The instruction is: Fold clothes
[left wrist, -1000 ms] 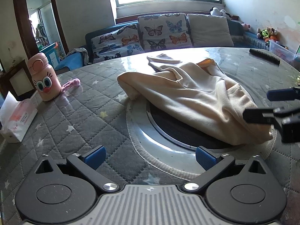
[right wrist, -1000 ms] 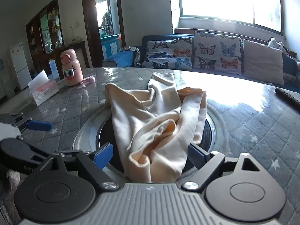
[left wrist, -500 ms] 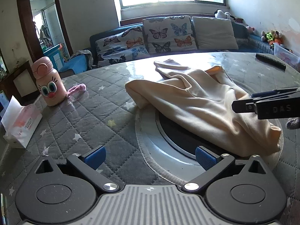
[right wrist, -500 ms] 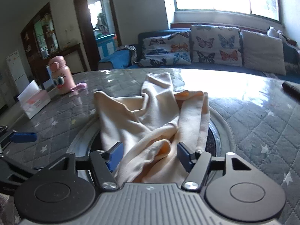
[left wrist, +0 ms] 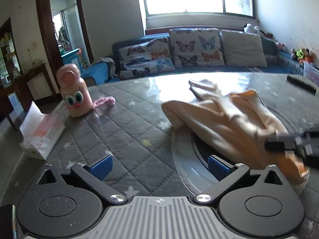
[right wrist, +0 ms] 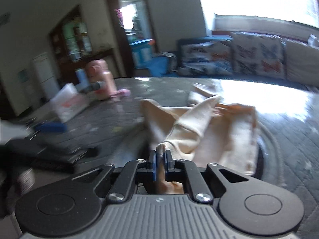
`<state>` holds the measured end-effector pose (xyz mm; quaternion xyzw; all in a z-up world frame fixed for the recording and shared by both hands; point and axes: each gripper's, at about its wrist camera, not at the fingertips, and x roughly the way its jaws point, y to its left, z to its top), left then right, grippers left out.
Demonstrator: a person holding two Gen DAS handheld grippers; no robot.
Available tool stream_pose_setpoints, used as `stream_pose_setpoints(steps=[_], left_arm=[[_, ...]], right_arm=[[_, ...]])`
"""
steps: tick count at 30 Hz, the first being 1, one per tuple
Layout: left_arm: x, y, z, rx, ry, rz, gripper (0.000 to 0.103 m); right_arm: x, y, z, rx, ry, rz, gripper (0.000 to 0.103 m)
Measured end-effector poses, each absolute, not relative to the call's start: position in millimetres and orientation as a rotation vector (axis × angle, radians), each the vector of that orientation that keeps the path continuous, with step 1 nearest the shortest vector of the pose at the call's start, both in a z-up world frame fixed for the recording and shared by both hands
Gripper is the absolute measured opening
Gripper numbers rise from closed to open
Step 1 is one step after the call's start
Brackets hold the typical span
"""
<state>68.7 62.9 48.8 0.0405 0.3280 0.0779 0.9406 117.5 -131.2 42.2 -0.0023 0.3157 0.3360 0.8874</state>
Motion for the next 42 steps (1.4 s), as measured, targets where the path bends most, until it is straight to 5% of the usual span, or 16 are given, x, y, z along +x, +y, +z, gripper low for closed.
stream_pose_setpoints(steps=[16,22,35,42], left_arm=[[75,38,54,0.117,0.642,0.028,0.102],[91,31,49,0.126,0.649,-0.017,0.095],[152,0,34,0.192,0.674,-0.091,0.087],[179,2,22,0.177,0.704,-0.105,0.074]], right_arm=[[19,-104,41,-0.168,0.707,1.093,0.013],[42,-150,63,-0.085,0.668,0.991,0.026],[191,-197,27,-0.078,0.726,0.539,0.026],[235,-167,2,-0.209,0.697,0.516,0.043]])
